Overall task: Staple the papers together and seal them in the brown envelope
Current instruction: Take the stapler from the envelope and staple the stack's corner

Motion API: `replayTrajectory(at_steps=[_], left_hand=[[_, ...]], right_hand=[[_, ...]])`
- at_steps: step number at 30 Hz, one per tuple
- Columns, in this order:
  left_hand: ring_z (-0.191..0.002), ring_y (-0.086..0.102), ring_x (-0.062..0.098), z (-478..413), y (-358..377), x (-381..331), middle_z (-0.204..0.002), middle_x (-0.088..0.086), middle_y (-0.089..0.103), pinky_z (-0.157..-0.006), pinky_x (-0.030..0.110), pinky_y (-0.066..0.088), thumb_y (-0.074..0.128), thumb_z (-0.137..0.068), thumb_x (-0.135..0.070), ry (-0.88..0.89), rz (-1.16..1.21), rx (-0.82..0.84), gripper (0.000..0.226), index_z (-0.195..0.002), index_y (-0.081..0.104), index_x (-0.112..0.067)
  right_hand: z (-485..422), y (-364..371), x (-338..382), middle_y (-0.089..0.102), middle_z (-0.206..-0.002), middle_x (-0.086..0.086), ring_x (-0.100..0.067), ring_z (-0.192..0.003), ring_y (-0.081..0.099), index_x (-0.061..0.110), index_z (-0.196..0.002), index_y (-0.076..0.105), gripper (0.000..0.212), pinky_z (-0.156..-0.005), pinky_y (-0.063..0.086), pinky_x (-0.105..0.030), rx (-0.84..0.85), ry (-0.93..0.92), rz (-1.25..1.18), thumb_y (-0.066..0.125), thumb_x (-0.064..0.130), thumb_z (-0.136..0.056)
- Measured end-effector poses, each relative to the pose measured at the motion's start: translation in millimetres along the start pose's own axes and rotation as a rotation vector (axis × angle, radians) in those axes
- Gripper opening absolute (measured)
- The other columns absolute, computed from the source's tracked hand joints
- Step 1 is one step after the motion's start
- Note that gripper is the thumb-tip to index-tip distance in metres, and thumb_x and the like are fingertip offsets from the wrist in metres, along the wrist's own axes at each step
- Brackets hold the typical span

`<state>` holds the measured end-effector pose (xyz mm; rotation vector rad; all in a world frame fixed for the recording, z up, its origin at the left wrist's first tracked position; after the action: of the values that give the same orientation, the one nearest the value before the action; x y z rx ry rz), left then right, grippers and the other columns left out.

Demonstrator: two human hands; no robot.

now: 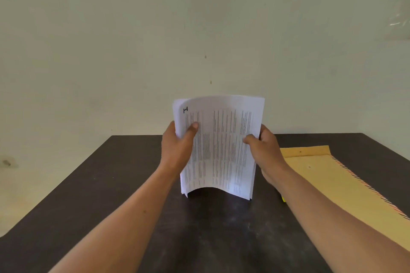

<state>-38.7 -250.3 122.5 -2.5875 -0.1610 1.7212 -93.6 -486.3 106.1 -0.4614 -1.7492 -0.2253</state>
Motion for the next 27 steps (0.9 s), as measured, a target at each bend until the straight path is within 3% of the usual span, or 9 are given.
replayTrajectory(at_steps=[4,8,13,19,23,27], left_hand=[[-0.081,0.070,0.005,10.1,-6.3,4.3,-0.092,-0.010,0.071,-0.060,0.021,0.056,0.065,-0.092,-0.042,0.029,-0.018,-0.143,0.023,-0.107,0.064,-0.025],[-0.080,0.069,0.001,20.9,-2.1,3.6,-0.091,-0.012,0.070,-0.058,0.015,0.053,0.065,-0.089,-0.048,0.042,-0.037,-0.188,0.029,-0.106,0.062,-0.025],[-0.071,0.063,-0.009,29.0,2.8,1.3,-0.086,-0.011,0.063,-0.052,0.009,0.048,0.041,-0.104,-0.035,0.079,-0.066,-0.212,0.021,-0.107,0.049,-0.015],[-0.068,0.067,0.005,29.0,10.8,-1.7,-0.086,-0.009,0.065,-0.053,0.023,0.056,0.045,-0.103,-0.032,0.083,-0.129,-0.192,0.012,-0.108,0.042,-0.022],[-0.075,0.068,0.005,28.2,6.8,-6.0,-0.089,-0.011,0.064,-0.051,0.015,0.053,0.058,-0.097,-0.033,0.096,-0.127,-0.192,0.020,-0.105,0.045,-0.020],[-0.070,0.067,0.004,16.4,9.4,-22.1,-0.087,-0.006,0.065,-0.050,0.013,0.050,0.048,-0.102,-0.033,0.085,-0.052,-0.141,0.017,-0.111,0.044,-0.020]], right_hand=[[2.2,-6.9,9.7,0.065,-0.102,0.005,-0.012,-0.090,0.064,0.015,-0.106,0.057,0.014,-0.067,0.050,-0.024,-0.093,-0.088,0.061,0.046,0.009,-0.099],[5.7,-9.7,8.9,0.065,-0.098,0.002,-0.013,-0.083,0.063,0.020,-0.093,0.053,0.018,-0.061,0.046,-0.022,-0.125,-0.123,0.079,0.042,0.007,-0.099],[8.9,-13.8,2.4,0.066,-0.102,0.001,-0.012,-0.080,0.060,0.012,-0.099,0.052,0.012,-0.061,0.045,-0.021,-0.166,-0.140,0.090,0.041,0.006,-0.099],[10.3,-9.3,-4.9,0.065,-0.111,-0.001,-0.011,-0.083,0.061,0.012,-0.111,0.053,0.015,-0.060,0.045,-0.020,-0.132,-0.106,0.090,0.042,0.010,-0.100],[9.2,-17.7,-2.6,0.067,-0.104,-0.001,-0.014,-0.078,0.060,0.007,-0.098,0.053,0.011,-0.058,0.044,-0.020,-0.177,-0.118,0.064,0.042,0.007,-0.098],[7.5,-24.6,0.1,0.067,-0.098,-0.001,-0.010,-0.071,0.059,0.012,-0.086,0.049,0.015,-0.054,0.042,-0.017,-0.193,-0.148,0.102,0.042,0.008,-0.099]])
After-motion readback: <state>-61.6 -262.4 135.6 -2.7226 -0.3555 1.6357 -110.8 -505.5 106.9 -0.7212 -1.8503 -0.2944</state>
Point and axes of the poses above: each hand's wrist, its own z-axis away from the middle knuckle, its own y-axis out of the palm, x = y × z, the point moved 9 cm from there along -z, towards the middle knuckle
